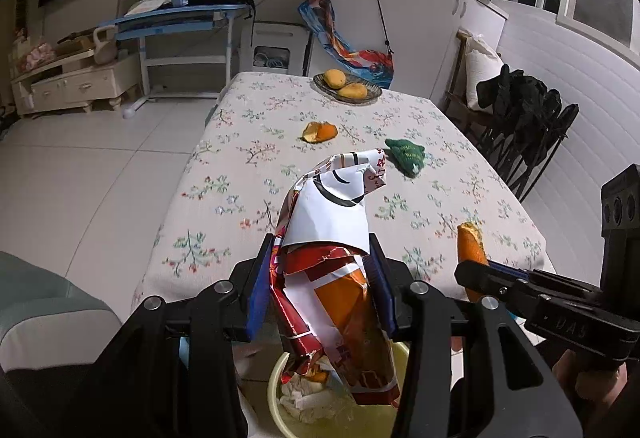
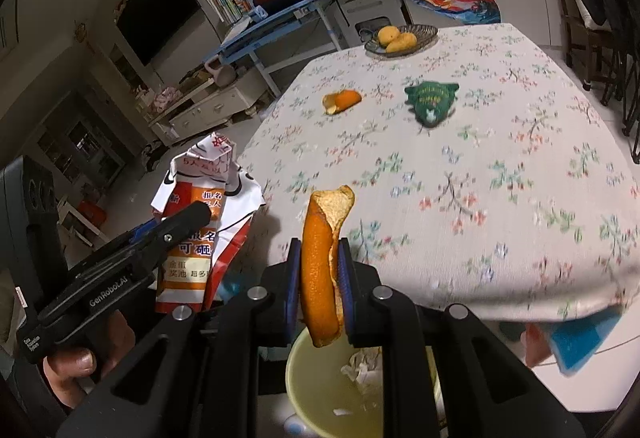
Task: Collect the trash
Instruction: 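Carry the chip bag and orange peel with both tools down toward the yellow basin, then open the right tool to drop the orange peel into the basin, then open the left tool to drop the chip bag into the basin, then move both tools back over the table toward the green pouch and small peel, then grasp the green plush pouch with the right tool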
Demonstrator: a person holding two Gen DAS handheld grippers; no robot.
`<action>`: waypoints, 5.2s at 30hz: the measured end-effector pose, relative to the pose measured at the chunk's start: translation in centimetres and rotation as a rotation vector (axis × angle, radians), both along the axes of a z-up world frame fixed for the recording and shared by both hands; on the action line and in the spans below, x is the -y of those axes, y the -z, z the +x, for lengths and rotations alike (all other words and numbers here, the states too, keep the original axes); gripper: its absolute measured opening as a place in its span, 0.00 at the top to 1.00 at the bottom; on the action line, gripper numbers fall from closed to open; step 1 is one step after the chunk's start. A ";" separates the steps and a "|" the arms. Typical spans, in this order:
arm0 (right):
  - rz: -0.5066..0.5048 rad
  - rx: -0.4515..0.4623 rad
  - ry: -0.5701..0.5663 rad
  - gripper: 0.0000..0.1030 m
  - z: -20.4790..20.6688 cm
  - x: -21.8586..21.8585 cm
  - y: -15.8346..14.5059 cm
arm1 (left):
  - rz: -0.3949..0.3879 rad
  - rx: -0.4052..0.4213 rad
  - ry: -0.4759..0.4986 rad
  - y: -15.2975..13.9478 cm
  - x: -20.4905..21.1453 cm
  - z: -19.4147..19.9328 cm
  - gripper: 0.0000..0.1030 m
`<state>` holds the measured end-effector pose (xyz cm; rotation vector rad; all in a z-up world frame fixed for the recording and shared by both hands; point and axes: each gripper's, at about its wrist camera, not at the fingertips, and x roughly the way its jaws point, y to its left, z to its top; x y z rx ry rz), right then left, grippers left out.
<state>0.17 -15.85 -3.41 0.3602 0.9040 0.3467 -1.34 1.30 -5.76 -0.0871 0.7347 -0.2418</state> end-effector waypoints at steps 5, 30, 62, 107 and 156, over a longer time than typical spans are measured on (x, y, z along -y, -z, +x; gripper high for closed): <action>0.007 -0.021 -0.005 0.82 -1.5 -0.3 0.6 | 0.007 -0.007 0.011 0.3 0.0 -1.6 0.59; 0.005 -0.209 -0.024 0.82 -4.7 -1.7 4.4 | 0.077 -0.142 0.083 3.8 1.4 -5.9 0.59; -0.030 -0.190 0.076 0.50 -5.4 -0.3 3.8 | 0.181 -0.161 0.086 4.9 2.9 -6.4 0.35; -0.190 0.065 0.148 0.31 0.9 1.6 -2.0 | 0.115 0.093 -0.110 -2.6 0.2 2.1 0.11; -0.181 -0.122 0.130 0.29 17.9 5.2 3.4 | 0.138 -0.148 0.090 4.3 6.1 25.7 0.10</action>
